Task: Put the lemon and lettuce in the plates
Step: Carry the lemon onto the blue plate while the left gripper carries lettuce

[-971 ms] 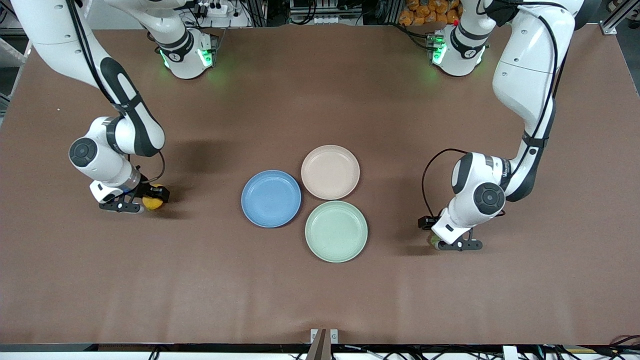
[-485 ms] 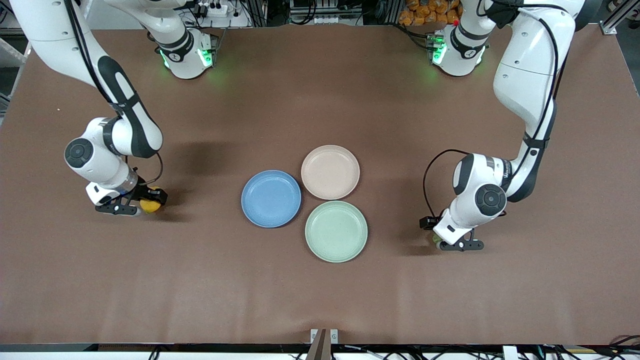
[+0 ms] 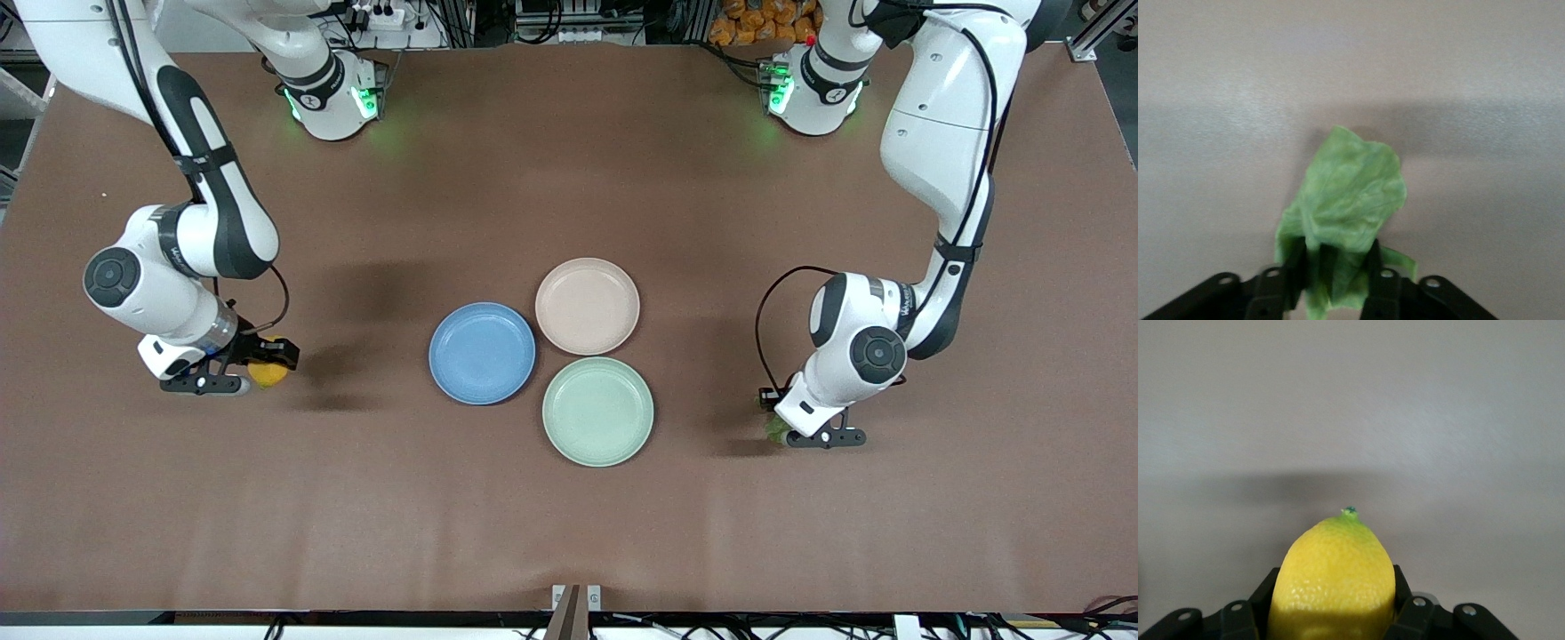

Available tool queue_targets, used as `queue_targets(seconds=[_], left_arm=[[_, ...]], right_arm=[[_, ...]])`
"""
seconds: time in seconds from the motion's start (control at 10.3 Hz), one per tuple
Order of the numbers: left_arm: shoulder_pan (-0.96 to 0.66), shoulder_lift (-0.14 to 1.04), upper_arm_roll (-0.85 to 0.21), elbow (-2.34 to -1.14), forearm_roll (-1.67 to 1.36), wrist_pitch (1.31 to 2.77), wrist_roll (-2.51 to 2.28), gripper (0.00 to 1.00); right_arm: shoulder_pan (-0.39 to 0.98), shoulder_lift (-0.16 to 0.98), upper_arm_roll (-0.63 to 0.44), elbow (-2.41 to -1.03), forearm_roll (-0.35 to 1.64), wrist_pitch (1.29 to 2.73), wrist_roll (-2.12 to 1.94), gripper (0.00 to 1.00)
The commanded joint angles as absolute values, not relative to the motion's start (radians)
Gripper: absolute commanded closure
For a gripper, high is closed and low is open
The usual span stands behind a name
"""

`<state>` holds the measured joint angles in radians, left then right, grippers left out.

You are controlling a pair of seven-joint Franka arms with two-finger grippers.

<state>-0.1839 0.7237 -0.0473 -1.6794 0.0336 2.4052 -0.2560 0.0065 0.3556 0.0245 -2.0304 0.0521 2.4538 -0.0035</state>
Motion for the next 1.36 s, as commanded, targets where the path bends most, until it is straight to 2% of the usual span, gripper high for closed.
queue_targets(seconds=[0.0, 0.39, 0.78, 0.97, 1.26], left_arm=[[-0.190, 0.739, -0.055, -1.672, 0.051, 2.421, -0.290, 1.00], [-0.218, 0.677, -0.061, -1.669, 0.049, 2.421, -0.429, 1.00], [-0.326, 0.624, -0.061, -1.645, 0.041, 2.421, -0.628, 1.00], [-0.414, 0.612, -0.061, -1.637, 0.041, 2.407, -0.759, 1.00], [-0.566, 0.600, -0.061, -1.635, 0.048, 2.298, -0.938, 1.00]], right_arm=[[0.063, 0.357, 0.038, -1.955, 0.058, 2.433, 0.032, 1.00], [0.242, 0.446, 0.038, -1.803, 0.061, 2.436, 0.272, 1.00], [0.408, 0.580, 0.037, -1.714, 0.058, 2.450, 0.432, 1.00], [0.457, 0.621, 0.037, -1.709, 0.061, 2.462, 0.456, 1.00], [0.502, 0.682, 0.037, -1.717, 0.060, 2.514, 0.457, 1.00]])
